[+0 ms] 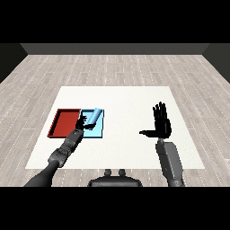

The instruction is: Pick the blue can and put it in the blue box

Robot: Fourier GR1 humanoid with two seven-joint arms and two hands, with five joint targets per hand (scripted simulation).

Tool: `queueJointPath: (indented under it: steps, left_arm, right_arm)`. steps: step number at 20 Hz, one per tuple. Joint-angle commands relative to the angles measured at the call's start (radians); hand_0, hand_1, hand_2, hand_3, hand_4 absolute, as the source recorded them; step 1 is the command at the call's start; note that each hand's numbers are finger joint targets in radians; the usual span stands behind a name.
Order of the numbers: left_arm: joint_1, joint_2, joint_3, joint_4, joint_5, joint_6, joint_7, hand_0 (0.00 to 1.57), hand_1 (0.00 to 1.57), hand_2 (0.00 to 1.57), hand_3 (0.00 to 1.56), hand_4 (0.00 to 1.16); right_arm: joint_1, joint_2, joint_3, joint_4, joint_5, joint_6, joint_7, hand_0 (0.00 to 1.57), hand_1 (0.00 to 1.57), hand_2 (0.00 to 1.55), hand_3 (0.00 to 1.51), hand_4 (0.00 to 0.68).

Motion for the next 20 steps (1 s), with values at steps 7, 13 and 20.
queueJointPath:
  steps: [7,13,20]
  left_arm:
    - [0.019,0.029,0.098,-0.123,0.072,0.11,-0.163,0.0,0.0,0.0,0.0,0.0]
    - [-0.007,-0.005,0.124,-0.432,0.123,-0.121,-0.475,0.0,0.0,0.0,0.0,0.0]
    - [0.255,-0.017,0.056,-0.687,0.19,-0.499,-0.543,0.0,0.0,0.0,0.0,0.0]
  right_arm:
    - [0.029,0.017,0.019,-0.006,0.037,0.019,-0.042,0.0,0.0,0.0,0.0,0.0]
    - [0.058,-0.01,0.043,-0.04,0.066,0.017,-0.013,0.0,0.0,0.0,0.0,0.0]
    - [0.064,-0.026,0.068,0.003,0.084,0.051,0.002,0.0,0.0,0.0,0.0,0.0]
